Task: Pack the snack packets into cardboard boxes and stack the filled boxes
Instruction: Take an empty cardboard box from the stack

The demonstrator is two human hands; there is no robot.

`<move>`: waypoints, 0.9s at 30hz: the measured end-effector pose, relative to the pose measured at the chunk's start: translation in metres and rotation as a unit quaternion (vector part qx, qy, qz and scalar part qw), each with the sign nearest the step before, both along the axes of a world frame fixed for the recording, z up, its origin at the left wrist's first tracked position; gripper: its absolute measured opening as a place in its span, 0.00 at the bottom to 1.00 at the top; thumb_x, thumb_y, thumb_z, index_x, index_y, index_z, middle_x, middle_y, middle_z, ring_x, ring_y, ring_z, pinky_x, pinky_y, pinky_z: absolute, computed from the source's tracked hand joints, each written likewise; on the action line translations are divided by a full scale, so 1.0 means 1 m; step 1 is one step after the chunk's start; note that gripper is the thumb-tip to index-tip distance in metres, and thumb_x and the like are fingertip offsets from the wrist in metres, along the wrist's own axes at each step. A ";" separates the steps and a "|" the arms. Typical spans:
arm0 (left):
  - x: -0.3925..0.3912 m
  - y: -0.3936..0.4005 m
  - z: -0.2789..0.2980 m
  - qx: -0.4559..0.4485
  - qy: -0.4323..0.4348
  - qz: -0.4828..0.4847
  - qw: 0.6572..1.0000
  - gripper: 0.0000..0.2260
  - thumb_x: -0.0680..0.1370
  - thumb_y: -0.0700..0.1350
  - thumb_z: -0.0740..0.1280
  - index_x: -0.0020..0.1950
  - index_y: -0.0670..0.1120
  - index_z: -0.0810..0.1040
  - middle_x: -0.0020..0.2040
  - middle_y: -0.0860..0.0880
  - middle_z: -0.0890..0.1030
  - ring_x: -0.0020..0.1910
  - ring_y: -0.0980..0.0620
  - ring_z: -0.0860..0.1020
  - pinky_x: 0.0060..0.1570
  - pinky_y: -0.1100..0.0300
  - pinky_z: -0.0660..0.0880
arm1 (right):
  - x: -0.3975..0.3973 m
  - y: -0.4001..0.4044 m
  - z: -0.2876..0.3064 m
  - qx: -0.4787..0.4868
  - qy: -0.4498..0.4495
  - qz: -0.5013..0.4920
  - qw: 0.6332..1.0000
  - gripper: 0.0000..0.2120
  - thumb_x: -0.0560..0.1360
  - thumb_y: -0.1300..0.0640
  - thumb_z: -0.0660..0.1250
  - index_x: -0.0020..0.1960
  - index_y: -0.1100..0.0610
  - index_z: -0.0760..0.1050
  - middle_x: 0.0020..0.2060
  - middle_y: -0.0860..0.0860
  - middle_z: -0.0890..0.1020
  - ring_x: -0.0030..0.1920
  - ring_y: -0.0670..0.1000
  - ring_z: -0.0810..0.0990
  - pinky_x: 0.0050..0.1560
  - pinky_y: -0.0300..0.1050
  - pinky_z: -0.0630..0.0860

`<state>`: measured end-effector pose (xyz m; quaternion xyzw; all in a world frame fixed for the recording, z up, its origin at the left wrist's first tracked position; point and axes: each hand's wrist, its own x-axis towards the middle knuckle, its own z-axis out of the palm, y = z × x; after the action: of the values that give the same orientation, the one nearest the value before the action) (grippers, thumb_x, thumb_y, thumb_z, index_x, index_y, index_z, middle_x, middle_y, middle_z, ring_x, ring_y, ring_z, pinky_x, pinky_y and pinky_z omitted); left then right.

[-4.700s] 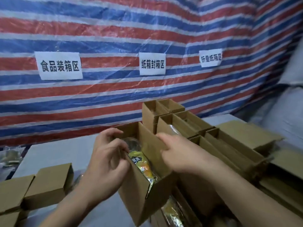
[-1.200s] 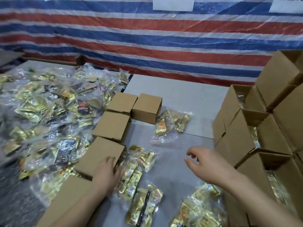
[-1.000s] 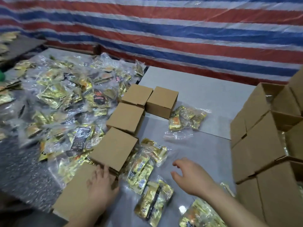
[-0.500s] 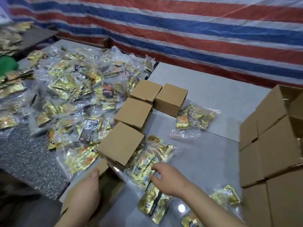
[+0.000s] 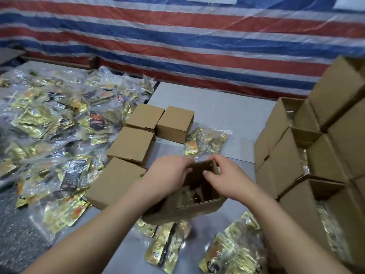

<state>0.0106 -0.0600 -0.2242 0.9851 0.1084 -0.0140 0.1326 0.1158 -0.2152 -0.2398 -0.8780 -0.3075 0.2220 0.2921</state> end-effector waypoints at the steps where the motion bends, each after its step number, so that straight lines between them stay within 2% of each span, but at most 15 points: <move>1: 0.016 -0.008 -0.002 0.006 -0.002 -0.031 1.000 0.09 0.83 0.49 0.59 0.60 0.50 0.76 0.54 0.46 0.82 0.53 0.43 0.78 0.46 0.54 0.72 | 0.009 -0.012 -0.004 -0.012 -0.020 -0.017 1.000 0.06 0.78 0.50 0.64 0.54 0.42 0.70 0.49 0.45 0.78 0.49 0.49 0.76 0.44 0.44 0.72; 4: 0.054 -0.030 -0.015 -0.005 -0.001 -0.096 0.995 0.09 0.83 0.49 0.60 0.59 0.49 0.77 0.55 0.46 0.82 0.55 0.43 0.78 0.44 0.56 0.67 | 0.028 -0.043 -0.024 -0.011 -0.036 -0.087 0.995 0.06 0.81 0.54 0.60 0.54 0.47 0.74 0.50 0.49 0.81 0.50 0.53 0.78 0.52 0.50 0.76; 6: 0.069 -0.035 -0.028 -0.002 -0.004 -0.101 0.995 0.10 0.82 0.52 0.62 0.59 0.49 0.77 0.55 0.47 0.82 0.55 0.44 0.78 0.44 0.56 0.66 | 0.038 -0.058 -0.041 -0.001 -0.024 -0.133 0.991 0.06 0.81 0.54 0.59 0.52 0.48 0.74 0.45 0.50 0.80 0.47 0.54 0.79 0.50 0.51 0.77; 8: 0.076 -0.032 -0.045 0.016 0.029 -0.074 0.997 0.13 0.81 0.54 0.64 0.62 0.50 0.76 0.58 0.47 0.81 0.57 0.44 0.78 0.48 0.55 0.71 | 0.048 -0.070 -0.061 -0.003 -0.022 -0.160 0.987 0.05 0.82 0.55 0.59 0.50 0.48 0.73 0.41 0.49 0.78 0.45 0.55 0.78 0.46 0.49 0.75; 10: 0.071 -0.022 -0.065 0.014 0.078 -0.031 0.996 0.14 0.80 0.55 0.65 0.62 0.50 0.75 0.58 0.47 0.81 0.58 0.45 0.78 0.54 0.53 0.75 | 0.052 -0.075 -0.080 -0.011 -0.017 -0.169 0.985 0.05 0.82 0.55 0.59 0.52 0.49 0.73 0.41 0.48 0.76 0.46 0.55 0.77 0.47 0.48 0.73; 12: 0.067 -0.014 -0.087 -0.028 0.094 0.014 0.995 0.12 0.81 0.54 0.63 0.61 0.50 0.75 0.57 0.48 0.80 0.57 0.45 0.78 0.55 0.52 0.76 | 0.055 -0.077 -0.099 -0.010 0.008 -0.176 0.984 0.06 0.82 0.56 0.59 0.54 0.51 0.74 0.40 0.49 0.76 0.46 0.55 0.77 0.47 0.47 0.73; 14: 0.062 -0.008 -0.108 -0.079 0.091 0.063 0.991 0.13 0.82 0.52 0.62 0.64 0.49 0.74 0.60 0.46 0.80 0.59 0.44 0.78 0.56 0.53 0.74 | 0.055 -0.073 -0.118 -0.012 0.038 -0.175 0.984 0.06 0.83 0.56 0.59 0.54 0.53 0.74 0.38 0.47 0.75 0.44 0.53 0.76 0.41 0.45 0.67; 16: 0.058 -0.004 -0.129 -0.131 0.096 0.101 0.982 0.16 0.83 0.51 0.61 0.70 0.48 0.71 0.65 0.44 0.78 0.63 0.44 0.77 0.59 0.54 0.72 | 0.053 -0.065 -0.133 -0.019 0.056 -0.174 0.983 0.07 0.83 0.57 0.58 0.57 0.55 0.74 0.40 0.48 0.76 0.45 0.53 0.76 0.40 0.43 0.64; 20: 0.047 -0.001 -0.166 -0.228 0.135 0.133 0.955 0.22 0.84 0.49 0.58 0.78 0.48 0.61 0.73 0.43 0.72 0.70 0.44 0.73 0.66 0.54 0.68 | 0.048 -0.055 -0.160 -0.045 0.090 -0.188 0.977 0.09 0.84 0.57 0.57 0.60 0.56 0.72 0.50 0.54 0.79 0.50 0.55 0.77 0.46 0.43 0.68; 24: 0.040 -0.005 -0.187 -0.243 0.088 0.141 0.956 0.20 0.85 0.47 0.56 0.77 0.50 0.62 0.69 0.43 0.76 0.64 0.44 0.76 0.62 0.55 0.72 | 0.042 -0.054 -0.175 -0.066 0.091 -0.209 0.972 0.04 0.84 0.55 0.54 0.55 0.52 0.67 0.50 0.53 0.77 0.47 0.54 0.75 0.48 0.46 0.71; 27: 0.043 -0.006 -0.189 -0.245 0.083 0.145 0.955 0.21 0.85 0.49 0.55 0.78 0.50 0.60 0.69 0.43 0.77 0.62 0.44 0.78 0.60 0.54 0.73 | 0.045 -0.053 -0.173 -0.061 0.106 -0.210 0.970 0.05 0.84 0.53 0.56 0.56 0.53 0.68 0.51 0.55 0.79 0.49 0.56 0.78 0.47 0.47 0.72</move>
<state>0.0532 -0.0661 -0.4136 0.8912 0.2542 -0.1026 0.3614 0.1607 -0.2680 -0.4130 -0.9107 -0.0699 0.2658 0.3084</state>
